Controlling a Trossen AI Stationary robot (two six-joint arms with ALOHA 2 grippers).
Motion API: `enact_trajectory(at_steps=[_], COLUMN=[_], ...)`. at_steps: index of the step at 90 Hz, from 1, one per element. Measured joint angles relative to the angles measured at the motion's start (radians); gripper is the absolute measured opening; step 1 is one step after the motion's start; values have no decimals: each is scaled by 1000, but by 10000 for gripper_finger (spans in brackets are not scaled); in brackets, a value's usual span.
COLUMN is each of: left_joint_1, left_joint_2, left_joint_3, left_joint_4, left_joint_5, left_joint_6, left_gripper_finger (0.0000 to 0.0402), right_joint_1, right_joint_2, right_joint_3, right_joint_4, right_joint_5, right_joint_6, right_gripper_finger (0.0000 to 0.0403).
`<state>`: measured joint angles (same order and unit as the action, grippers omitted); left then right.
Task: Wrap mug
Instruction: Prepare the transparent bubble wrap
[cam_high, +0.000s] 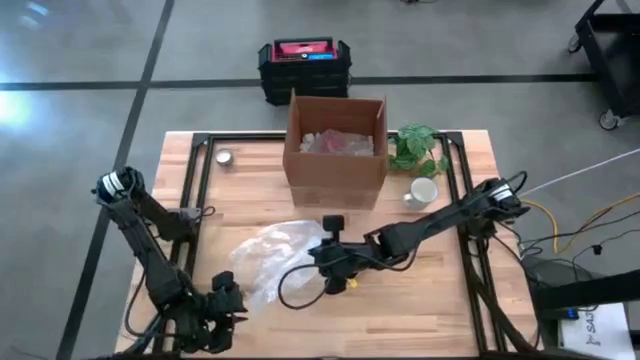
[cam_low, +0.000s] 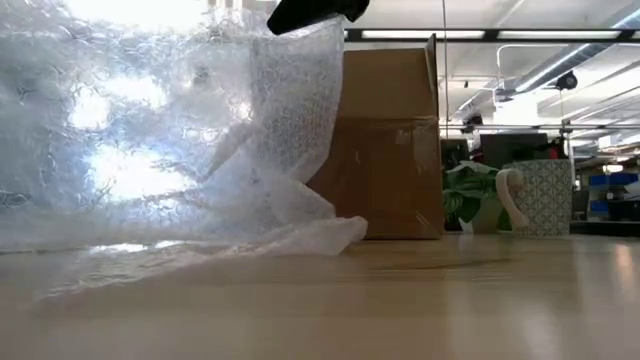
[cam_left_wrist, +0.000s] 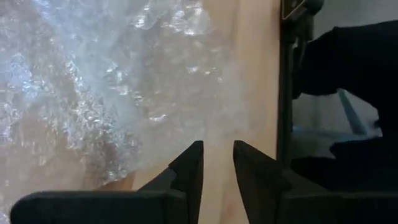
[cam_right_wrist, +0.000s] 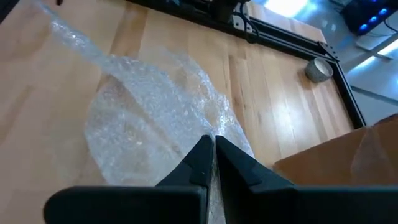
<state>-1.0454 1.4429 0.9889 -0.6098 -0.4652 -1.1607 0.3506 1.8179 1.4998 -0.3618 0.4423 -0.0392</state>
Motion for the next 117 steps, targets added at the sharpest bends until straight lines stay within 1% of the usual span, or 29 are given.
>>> enact_trajectory(at_steps=[14,32,43,50,55,58,68,76,81,89,96,102,107,117], left_joint_1=[2,3,3,8,14,17,18,15,7,-1,-1,1,3,13], left_joint_2=[0,0,0,0,0,0,0,0,3,26,62,103,133,173], left_joint_3=[-3,-3,-3,-3,-3,-3,-3,-3,-3,-3,-3,-3,-4,-4], left_joint_4=[19,97,126,133,131,129,122,133,148,132,72,32,8,11], left_joint_5=[-16,-2,-80,-143,-144,-128,-53,17,35,34,32,24,-2,-103], left_joint_6=[-3,-1,7,42,60,56,-10,-44,-58,-73,-93,-98,-104,-106], left_gripper_finger=[74,74,74,74,75,78,107,147,175,209,223,227,227,218], right_joint_1=[-6,-15,-20,-21,-20,-20,-21,-24,-24,-28,-29,-28,-28,-29], right_joint_2=[0,0,0,1,1,1,1,1,1,1,1,1,1,1], right_joint_3=[0,0,0,0,0,0,0,0,0,0,0,0,0,0], right_joint_4=[0,-1,-1,-1,-1,-1,-7,-10,-10,-8,-9,-8,-10,-9], right_joint_5=[0,0,-3,-4,-4,-4,-4,-5,-5,-5,-5,-5,-5,-5], right_joint_6=[4,3,3,3,3,3,2,-3,-7,-9,-6,-6,-6,-6], right_gripper_finger=[0,0,0,0,0,0,0,0,0,0,0,0,0,0])
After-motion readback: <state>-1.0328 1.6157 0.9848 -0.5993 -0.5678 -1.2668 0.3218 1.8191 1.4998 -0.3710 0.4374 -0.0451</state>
